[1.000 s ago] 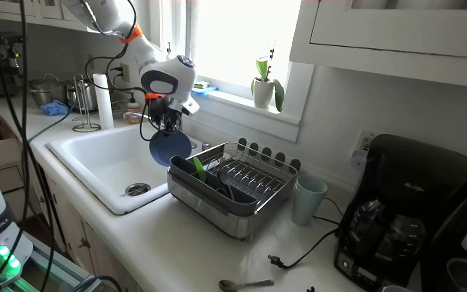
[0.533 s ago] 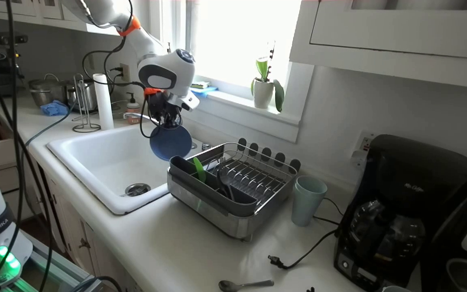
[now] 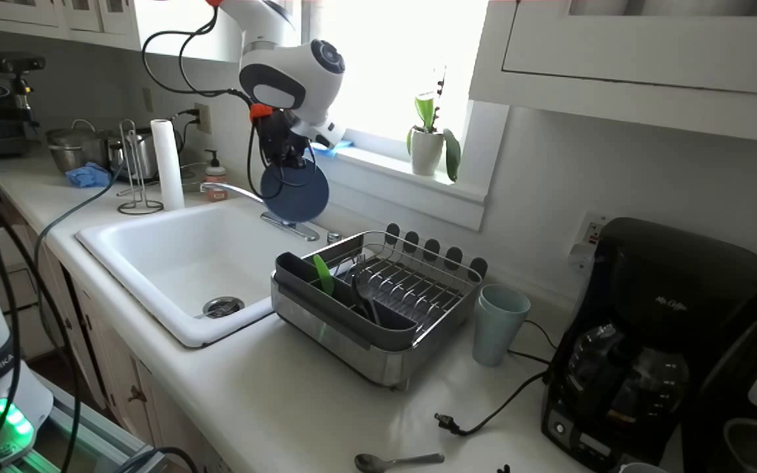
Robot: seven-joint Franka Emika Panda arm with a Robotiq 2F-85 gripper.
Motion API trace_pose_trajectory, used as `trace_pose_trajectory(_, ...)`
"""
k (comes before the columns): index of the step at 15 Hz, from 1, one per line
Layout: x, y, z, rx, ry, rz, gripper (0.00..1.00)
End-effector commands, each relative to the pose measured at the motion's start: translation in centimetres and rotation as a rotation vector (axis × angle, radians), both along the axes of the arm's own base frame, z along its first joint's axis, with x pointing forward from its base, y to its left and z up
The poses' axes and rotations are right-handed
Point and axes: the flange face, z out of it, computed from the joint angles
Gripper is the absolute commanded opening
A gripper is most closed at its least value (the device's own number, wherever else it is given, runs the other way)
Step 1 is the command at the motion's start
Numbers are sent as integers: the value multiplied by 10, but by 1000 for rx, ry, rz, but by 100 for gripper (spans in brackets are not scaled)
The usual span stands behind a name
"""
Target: Pick up the blue bowl from the sink and put it in the silver dish rack
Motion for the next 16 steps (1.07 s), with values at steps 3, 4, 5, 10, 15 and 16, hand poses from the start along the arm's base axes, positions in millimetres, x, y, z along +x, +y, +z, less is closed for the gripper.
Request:
trace_pose_trajectory(3, -14, -77, 22, 141, -126, 64, 1)
trace_pose_trajectory(4, -21, -96, 30, 171, -147, 84, 1)
trace_pose_trajectory(5, -22, -72, 21, 119, -92, 49, 1)
trace_pose_trajectory(10, -20, -77, 21, 126, -98, 76, 1)
trace_pose_trajectory(15, -36, -133, 44, 159, -189, 126, 1)
trace_pose_trajectory(16, -38, -145, 41, 175, -188, 152, 1)
